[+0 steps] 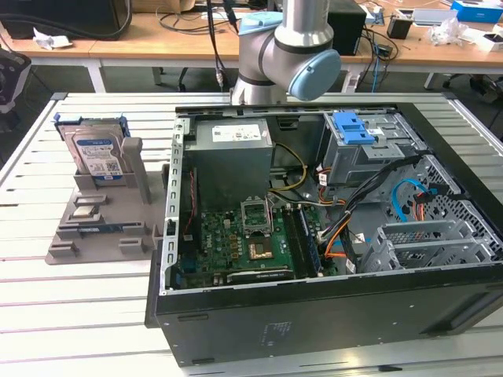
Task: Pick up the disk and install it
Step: 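Reach for the disk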
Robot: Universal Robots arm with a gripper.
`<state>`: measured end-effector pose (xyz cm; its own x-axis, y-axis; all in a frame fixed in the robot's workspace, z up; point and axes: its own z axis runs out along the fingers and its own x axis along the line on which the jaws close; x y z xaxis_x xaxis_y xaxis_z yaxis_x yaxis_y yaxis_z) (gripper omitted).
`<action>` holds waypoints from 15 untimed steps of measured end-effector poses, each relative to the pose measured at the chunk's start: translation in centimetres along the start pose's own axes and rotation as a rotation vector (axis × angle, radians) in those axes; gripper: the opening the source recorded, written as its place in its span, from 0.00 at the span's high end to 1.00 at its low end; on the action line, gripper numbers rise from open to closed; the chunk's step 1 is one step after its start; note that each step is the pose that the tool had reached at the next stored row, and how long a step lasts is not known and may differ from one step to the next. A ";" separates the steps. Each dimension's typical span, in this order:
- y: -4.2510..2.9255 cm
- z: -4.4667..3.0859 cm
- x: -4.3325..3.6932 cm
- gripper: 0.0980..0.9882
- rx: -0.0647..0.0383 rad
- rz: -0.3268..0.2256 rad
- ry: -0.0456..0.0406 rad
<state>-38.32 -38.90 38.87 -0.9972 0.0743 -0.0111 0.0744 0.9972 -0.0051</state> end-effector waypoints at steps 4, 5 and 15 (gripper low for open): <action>0.55 0.14 -0.63 0.99 0.005 0.000 0.0023; 0.79 0.15 -0.74 0.99 0.007 0.000 0.0029; 4.20 0.25 -0.87 0.99 0.012 0.000 0.0026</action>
<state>-37.14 -34.78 38.61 -0.9972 0.0744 -0.0085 0.0745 0.9971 -0.0172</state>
